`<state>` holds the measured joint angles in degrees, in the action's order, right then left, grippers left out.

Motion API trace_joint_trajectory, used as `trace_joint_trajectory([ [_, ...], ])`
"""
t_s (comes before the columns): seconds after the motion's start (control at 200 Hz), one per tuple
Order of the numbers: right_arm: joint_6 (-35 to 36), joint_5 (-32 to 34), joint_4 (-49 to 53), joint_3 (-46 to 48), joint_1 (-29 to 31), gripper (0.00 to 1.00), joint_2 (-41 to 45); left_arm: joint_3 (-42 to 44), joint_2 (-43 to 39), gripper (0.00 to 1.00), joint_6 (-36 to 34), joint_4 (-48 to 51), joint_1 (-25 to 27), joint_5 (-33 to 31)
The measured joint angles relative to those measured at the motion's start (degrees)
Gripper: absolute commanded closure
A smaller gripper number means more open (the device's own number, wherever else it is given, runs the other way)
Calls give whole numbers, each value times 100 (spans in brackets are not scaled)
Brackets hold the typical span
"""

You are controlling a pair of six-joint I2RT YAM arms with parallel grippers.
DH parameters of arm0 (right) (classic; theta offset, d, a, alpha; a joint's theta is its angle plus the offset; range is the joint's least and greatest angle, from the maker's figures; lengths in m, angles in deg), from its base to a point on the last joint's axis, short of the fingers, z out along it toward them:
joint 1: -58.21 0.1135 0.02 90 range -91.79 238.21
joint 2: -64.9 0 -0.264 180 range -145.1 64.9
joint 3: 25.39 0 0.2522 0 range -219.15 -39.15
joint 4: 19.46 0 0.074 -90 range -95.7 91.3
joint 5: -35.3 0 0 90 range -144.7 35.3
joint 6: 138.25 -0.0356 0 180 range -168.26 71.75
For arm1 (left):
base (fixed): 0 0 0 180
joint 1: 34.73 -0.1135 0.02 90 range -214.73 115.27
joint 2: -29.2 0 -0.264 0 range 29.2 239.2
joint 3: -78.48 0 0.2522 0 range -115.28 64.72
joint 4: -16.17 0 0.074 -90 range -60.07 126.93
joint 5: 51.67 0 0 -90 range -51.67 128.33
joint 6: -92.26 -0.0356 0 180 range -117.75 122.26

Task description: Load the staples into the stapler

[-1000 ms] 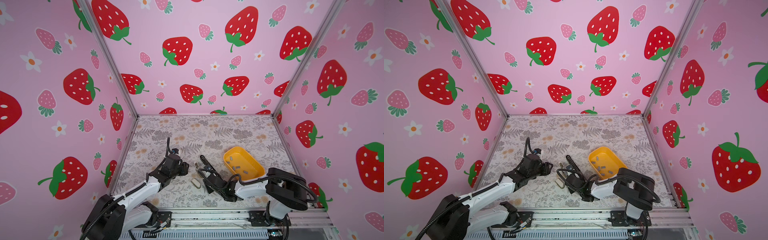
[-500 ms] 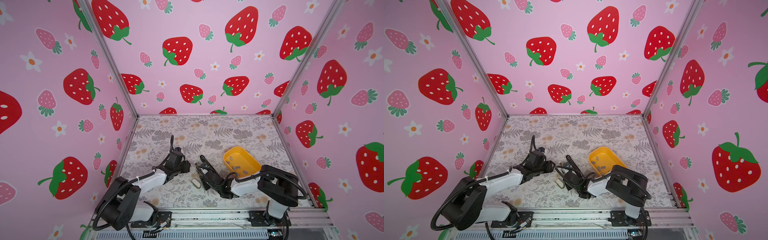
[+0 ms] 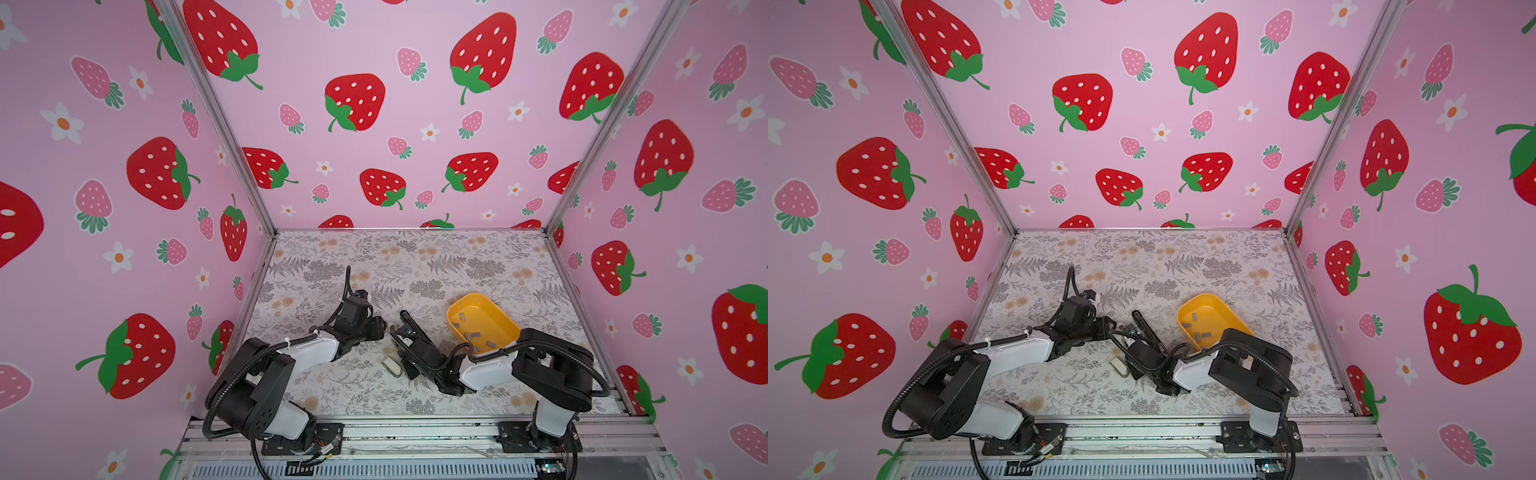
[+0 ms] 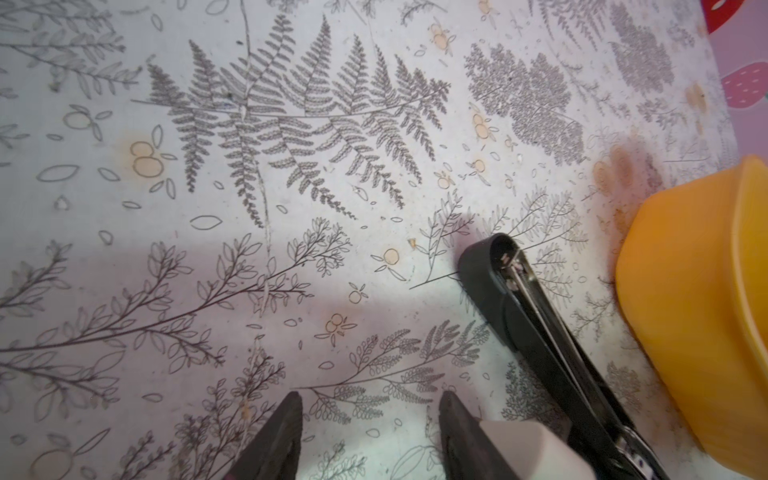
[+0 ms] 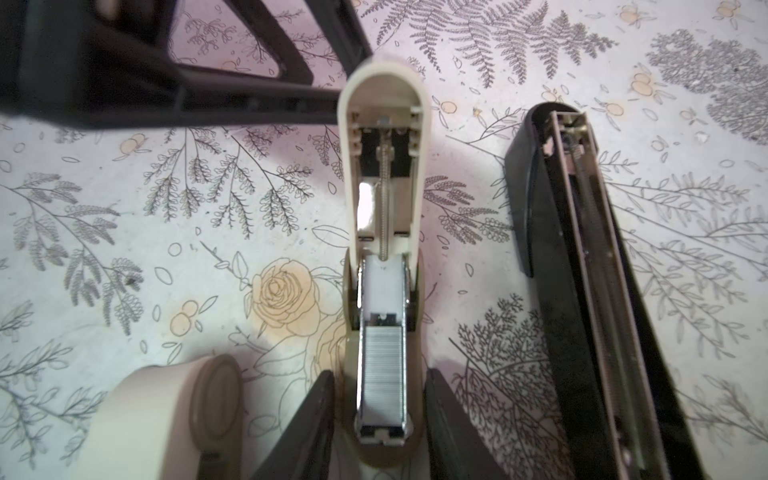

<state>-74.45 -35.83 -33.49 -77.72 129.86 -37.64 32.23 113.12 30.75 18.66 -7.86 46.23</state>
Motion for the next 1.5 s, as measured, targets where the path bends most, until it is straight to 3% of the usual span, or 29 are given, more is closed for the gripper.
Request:
trace_joint_trajectory([
  [0.285, 13, -107, -144, 33, -4, 65, -15, 129, 0, 44, -157, -433, 111, 262],
  [0.63, -72, -120, -227, 70, -4, 64, -15, 597, -203, 44, -389, -691, 564, 153],
  [0.79, -96, -142, -271, 101, -4, 55, 0, 732, -247, 44, -446, -839, 636, -24],
  [1.17, -96, -157, 223, 376, -4, 51, 863, 772, -251, 44, -516, -870, 887, -293],
  [1.496, -87, 7, 365, 376, -4, 60, 1550, 793, -365, 44, -625, -820, 979, -400],
])
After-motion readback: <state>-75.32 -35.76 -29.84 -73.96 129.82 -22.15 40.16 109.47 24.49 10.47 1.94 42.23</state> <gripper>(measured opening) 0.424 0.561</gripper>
